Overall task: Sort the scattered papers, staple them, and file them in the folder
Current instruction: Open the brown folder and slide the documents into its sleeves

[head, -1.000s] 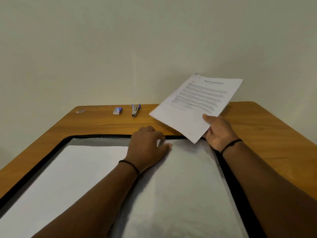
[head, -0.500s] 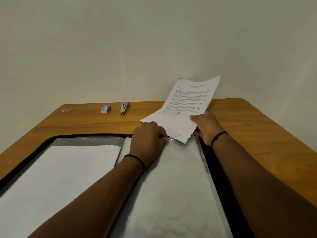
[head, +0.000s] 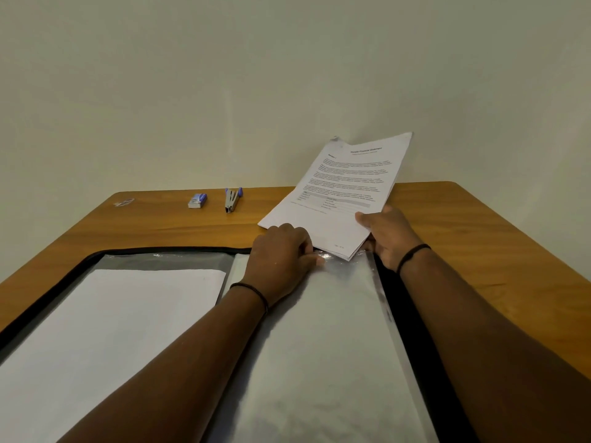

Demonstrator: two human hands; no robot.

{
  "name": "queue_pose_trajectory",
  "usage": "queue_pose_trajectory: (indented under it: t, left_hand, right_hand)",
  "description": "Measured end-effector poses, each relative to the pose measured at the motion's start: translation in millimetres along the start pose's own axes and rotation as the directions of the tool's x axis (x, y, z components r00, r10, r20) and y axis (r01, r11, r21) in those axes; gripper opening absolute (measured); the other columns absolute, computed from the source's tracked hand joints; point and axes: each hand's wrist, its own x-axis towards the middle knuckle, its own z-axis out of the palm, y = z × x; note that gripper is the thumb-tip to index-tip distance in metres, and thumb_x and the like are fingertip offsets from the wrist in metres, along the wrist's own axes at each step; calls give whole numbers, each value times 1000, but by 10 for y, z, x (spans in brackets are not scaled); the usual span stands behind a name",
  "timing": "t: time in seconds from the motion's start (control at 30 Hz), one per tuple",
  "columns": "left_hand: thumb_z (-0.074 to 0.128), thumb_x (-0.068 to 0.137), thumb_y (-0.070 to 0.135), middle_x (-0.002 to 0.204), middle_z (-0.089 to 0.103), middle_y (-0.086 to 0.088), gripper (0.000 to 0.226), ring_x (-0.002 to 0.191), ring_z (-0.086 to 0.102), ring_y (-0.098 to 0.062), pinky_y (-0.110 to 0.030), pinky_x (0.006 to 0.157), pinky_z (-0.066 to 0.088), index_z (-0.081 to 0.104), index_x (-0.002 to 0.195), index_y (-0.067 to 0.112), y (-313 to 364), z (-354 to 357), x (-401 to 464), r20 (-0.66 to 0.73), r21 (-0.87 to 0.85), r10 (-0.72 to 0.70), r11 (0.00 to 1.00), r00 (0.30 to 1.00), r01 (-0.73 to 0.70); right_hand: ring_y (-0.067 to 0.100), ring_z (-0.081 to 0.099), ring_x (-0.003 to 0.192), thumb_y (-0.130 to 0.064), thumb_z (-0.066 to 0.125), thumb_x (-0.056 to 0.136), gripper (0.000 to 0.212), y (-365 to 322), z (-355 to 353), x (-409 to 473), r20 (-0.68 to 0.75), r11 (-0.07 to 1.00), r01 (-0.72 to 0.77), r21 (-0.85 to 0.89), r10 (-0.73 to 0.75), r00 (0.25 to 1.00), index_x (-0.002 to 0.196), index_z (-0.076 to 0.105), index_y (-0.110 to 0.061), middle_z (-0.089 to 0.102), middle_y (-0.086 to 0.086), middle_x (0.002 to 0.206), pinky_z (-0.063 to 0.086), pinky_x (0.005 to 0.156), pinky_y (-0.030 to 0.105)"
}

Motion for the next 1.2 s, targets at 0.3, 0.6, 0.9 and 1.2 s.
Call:
queue_pose_trajectory:
  t: [0.3,0.6,0.9,1.2]
  left_hand:
    - [73,86,24,79,66,1,5,78,57,-19,-36,66,46,77,82,23,-31,19,12,-87,75,135,989,987,-129]
    - [77,80,22,73,70,0,4,66,61,-21,-35,57,46,80,81,20,-48,21,7,-266,16,254,966,930,-259]
    - [67,87,7,75,66,2,9,70,54,-18,-32,59,39,67,84,15,56,7,-39,-153,-82,218,969,964,-233]
    - [65,94,25,83,65,8,8,75,57,-9,-24,64,43,68,96,17,217,-171,84,86,-252,146,960,985,-121]
  right_hand:
    - [13,69,87,3,54,97,27,-19,3,-10,13,999,36,23,-36,999,108,64,-20,71,-5,99,58,78,37]
    - [21,68,106,-2,56,97,27,-85,3,-3,5,995,101,25,-101,995,104,65,-25,70,1,118,56,93,46]
    - [27,66,110,-10,59,96,25,-186,-7,2,-71,992,122,9,-121,990,119,63,-19,71,-5,112,44,97,66]
    - [12,67,104,-7,57,98,28,-253,4,-18,-31,983,183,30,-182,983,122,62,-19,70,-8,112,57,92,37]
